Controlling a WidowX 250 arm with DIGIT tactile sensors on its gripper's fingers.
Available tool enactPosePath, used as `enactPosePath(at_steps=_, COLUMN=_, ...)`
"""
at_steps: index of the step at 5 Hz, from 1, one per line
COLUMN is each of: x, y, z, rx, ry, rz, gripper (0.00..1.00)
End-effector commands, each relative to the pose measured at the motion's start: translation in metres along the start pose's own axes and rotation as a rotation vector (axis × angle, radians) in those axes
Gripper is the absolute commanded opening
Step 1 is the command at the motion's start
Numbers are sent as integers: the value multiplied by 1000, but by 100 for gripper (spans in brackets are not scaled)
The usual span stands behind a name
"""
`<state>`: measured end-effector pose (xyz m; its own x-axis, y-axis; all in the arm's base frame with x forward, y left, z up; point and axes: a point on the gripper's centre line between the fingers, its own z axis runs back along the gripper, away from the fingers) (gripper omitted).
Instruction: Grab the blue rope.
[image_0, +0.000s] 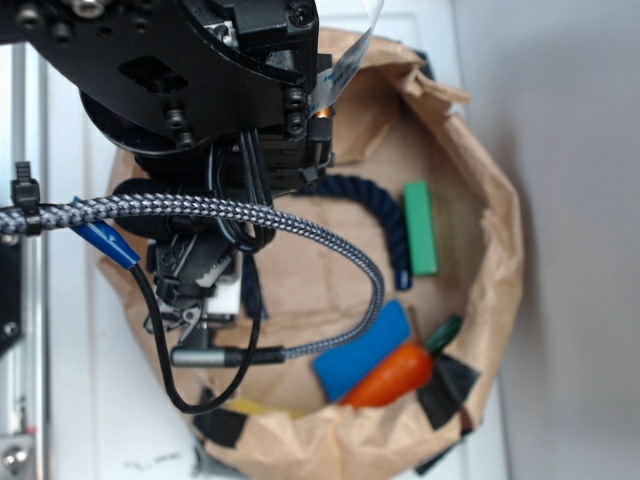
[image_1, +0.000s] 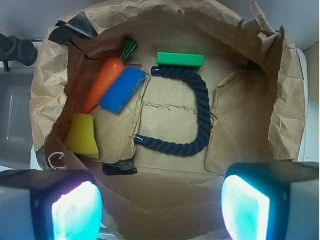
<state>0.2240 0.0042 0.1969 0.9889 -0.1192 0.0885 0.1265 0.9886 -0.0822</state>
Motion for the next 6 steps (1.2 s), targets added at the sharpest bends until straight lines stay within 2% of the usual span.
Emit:
enactPosePath(at_steps=1, x=36, y=1, z=-40, rx=10, ry=-24, rz=-11, gripper=100)
enactPosePath(at_steps=2, x=48, y=7, z=-67, rx=8, ry=-22, rz=24, gripper=100)
enactPosePath(at_steps=4, x=32, y=9, z=-100, rx=28, ry=-71, rz=21, gripper=100)
enactPosePath(at_steps=5, x=26, y=15, z=-103, rx=22, ry=-55, rz=30, gripper=100)
enactPosePath(at_steps=6, x=19, y=22, z=-104, rx=10, ry=-39, rz=121, gripper=100)
